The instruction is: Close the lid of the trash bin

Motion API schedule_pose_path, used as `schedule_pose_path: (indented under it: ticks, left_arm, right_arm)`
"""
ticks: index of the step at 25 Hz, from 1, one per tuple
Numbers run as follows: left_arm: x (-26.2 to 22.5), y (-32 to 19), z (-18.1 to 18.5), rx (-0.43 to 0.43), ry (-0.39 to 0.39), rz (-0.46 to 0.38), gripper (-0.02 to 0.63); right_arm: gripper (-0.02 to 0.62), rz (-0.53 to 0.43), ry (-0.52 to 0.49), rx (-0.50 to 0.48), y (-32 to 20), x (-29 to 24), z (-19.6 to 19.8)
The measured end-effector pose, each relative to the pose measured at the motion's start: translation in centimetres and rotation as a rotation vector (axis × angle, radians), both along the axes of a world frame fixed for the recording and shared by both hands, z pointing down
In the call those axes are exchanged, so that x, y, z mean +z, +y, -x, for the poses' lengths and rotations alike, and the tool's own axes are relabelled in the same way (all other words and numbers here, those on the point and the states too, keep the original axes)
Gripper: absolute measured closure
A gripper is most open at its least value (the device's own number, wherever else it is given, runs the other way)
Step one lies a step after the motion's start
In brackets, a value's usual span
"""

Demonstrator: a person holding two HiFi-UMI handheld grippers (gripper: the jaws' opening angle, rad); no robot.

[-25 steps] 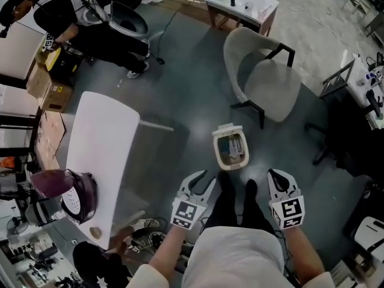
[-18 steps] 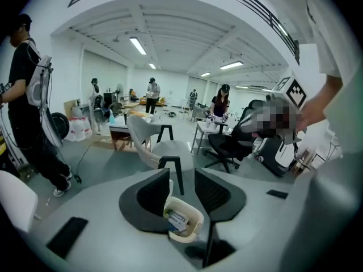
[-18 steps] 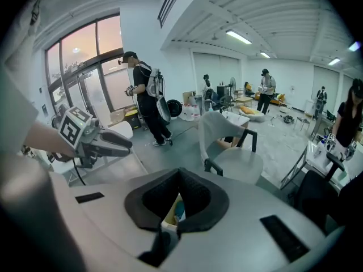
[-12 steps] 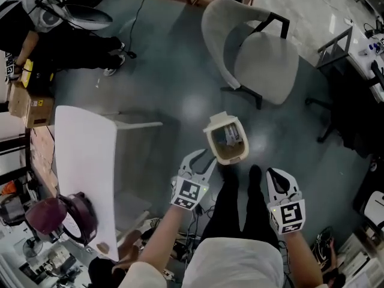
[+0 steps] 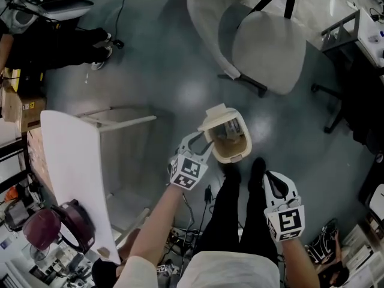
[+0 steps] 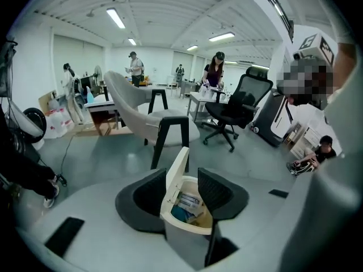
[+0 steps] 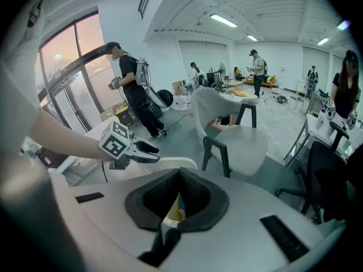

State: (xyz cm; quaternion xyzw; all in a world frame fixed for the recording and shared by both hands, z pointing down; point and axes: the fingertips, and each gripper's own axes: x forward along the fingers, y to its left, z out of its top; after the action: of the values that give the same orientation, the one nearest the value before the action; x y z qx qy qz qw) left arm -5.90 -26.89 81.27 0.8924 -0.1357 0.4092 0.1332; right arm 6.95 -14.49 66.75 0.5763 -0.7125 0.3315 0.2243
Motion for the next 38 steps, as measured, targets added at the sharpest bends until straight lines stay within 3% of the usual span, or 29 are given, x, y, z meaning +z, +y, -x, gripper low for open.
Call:
schedule_pose_path:
  ticks: [6,11,22,38]
  left_arm:
    - [4.8,-1.2,-0.6,0.035,-0.064,-0.001,0.407]
    - [6.2,-0.8,-0.9,0.045,-0.074,-0.003,0.403]
    - [7.8,7.7,-1.3,0.156,-0.084,0.050,0.403]
    - [14.2,16.7,-1.2,0.232,-0.125,0.124,0.403]
  right_arm:
    - [0.583,0.021,-0.024,0.013,0.4,2.9,0.1]
    - [0.583,0.036,-0.037,0.020,1.0,4.2,0.1]
    - [0.583,0.060,-0.060,0.049,3.1,6.1,-0.4]
    - [0.583,0.136,-0.132,0.058,8.8,12.6,1.6]
